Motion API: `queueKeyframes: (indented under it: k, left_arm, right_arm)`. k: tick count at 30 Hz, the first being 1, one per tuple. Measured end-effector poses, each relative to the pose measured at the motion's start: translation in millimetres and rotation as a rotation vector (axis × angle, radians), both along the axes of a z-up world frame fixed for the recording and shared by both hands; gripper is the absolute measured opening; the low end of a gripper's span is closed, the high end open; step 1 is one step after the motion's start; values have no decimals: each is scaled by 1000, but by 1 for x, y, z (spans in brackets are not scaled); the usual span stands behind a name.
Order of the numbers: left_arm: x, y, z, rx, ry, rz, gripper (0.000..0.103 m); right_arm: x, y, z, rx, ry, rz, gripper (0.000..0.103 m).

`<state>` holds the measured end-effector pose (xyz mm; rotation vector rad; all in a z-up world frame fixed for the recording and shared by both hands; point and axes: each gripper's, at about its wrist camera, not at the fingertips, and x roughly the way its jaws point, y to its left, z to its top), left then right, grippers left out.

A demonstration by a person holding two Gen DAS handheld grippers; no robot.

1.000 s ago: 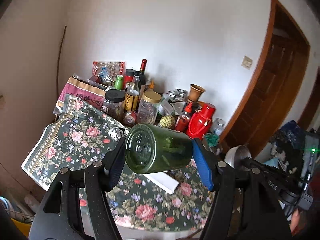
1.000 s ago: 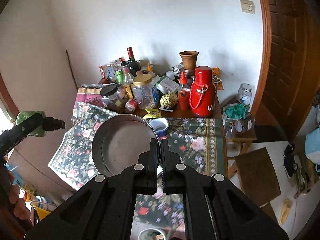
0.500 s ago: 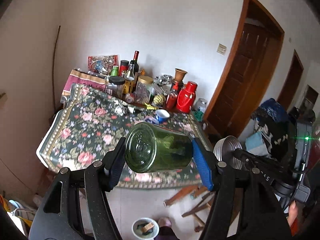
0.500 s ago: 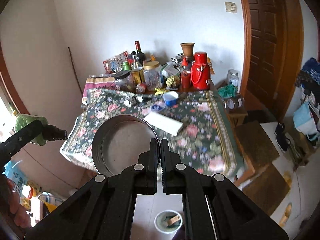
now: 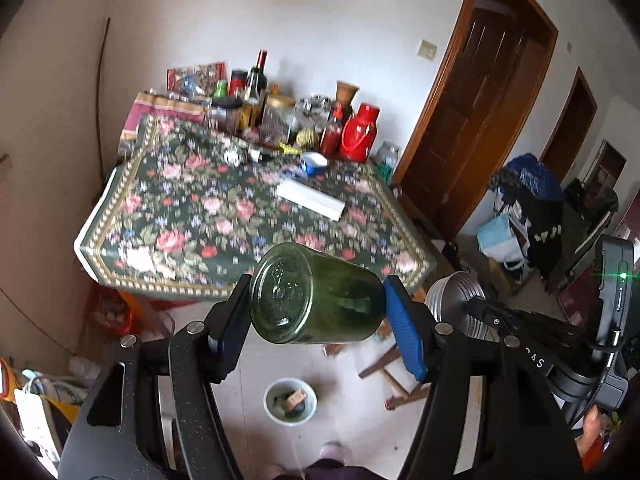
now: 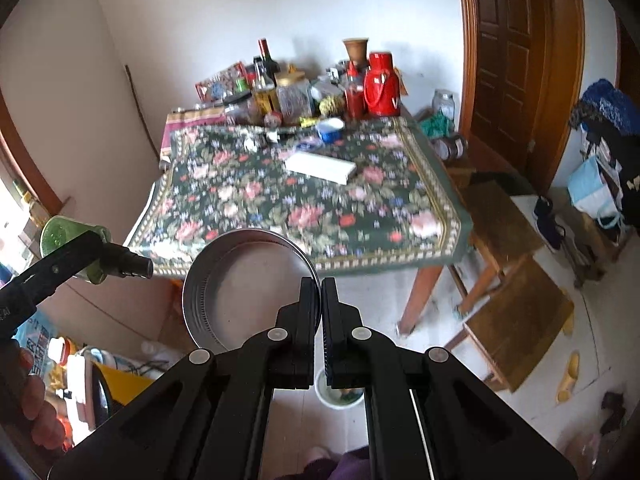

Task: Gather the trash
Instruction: 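Carry the bottle and tin lid down toward the white bucket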

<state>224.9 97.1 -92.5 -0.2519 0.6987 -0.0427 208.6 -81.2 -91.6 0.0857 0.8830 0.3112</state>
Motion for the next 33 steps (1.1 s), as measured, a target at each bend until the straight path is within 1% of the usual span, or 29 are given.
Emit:
queueKeyframes:
  k: [5, 7, 8, 11, 13, 14, 19, 20, 21, 24, 25, 30, 32, 33]
  left_arm:
    - [11, -12, -33, 22, 82, 3, 63]
    - [18, -16, -53, 26, 117, 4, 63]
    - [24, -19, -66, 37, 141, 10, 63]
    - [36, -25, -103, 41, 200, 24, 63]
    - [45, -29, -134, 31, 244, 30, 63]
    - [52, -32, -155, 24, 274, 32, 63]
    - [73, -40, -237, 2, 374, 31, 63]
    - [78, -42, -261, 2, 400, 31, 63]
    - [80, -44, -277, -1, 418, 32, 63]
    - [90, -46, -330, -34, 479, 39, 63]
    - [93, -46, -350, -46, 498, 43, 63]
    - [104, -46, -430, -89, 570, 48, 63]
    - [107, -45, -460, -134, 586, 42, 63]
    - [109, -44, -469, -152, 590, 40, 63]
  right_arm:
    - [5, -7, -36, -7, 71, 14, 3]
    - [11, -11, -57, -14, 105, 22, 3]
    - [12, -12, -63, -18, 115, 25, 3]
    - [19, -21, -98, -21, 166, 37, 3]
    - [21, -26, -117, -30, 191, 42, 3]
    - [22, -29, -130, -35, 209, 45, 3]
    - [30, -40, -199, -58, 297, 51, 3]
    - [32, -42, -214, -63, 311, 53, 3]
    - [35, -43, -225, -67, 324, 55, 3]
    - [43, -45, -261, -71, 360, 64, 3]
    - [46, -45, -275, -73, 369, 67, 3]
    - [61, -42, -332, -94, 389, 92, 3]
    - [65, -40, -356, -101, 398, 102, 3]
    - [68, -38, -365, -106, 401, 104, 3]
